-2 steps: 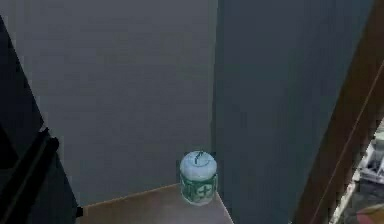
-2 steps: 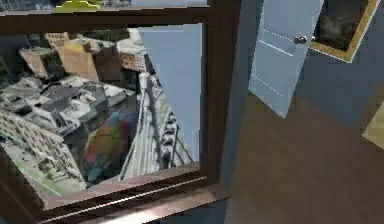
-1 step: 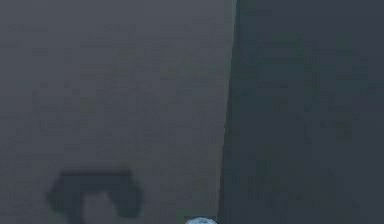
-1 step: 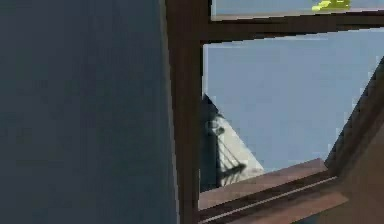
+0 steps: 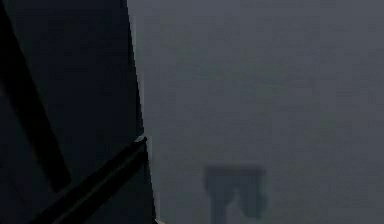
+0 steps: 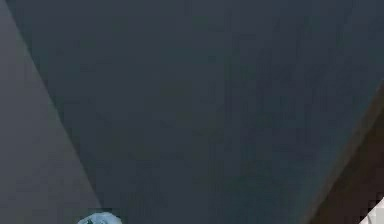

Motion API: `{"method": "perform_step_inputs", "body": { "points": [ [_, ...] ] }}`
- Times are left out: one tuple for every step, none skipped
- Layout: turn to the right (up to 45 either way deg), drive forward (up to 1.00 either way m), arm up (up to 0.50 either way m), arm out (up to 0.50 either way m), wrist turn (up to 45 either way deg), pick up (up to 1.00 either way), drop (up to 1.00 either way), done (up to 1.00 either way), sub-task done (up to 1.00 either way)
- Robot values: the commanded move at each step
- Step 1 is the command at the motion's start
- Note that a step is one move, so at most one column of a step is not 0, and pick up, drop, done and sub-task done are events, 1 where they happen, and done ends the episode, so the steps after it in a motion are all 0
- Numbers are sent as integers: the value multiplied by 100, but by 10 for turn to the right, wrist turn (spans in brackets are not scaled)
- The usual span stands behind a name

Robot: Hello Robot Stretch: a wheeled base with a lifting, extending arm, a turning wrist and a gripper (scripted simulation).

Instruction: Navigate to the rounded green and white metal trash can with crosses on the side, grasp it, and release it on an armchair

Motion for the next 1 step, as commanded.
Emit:
{"method": "perform_step_inputs", "body": {
  "points": [
    [-330, 0, 0, 0, 0, 0, 0, 0, 0]
  ]
}}
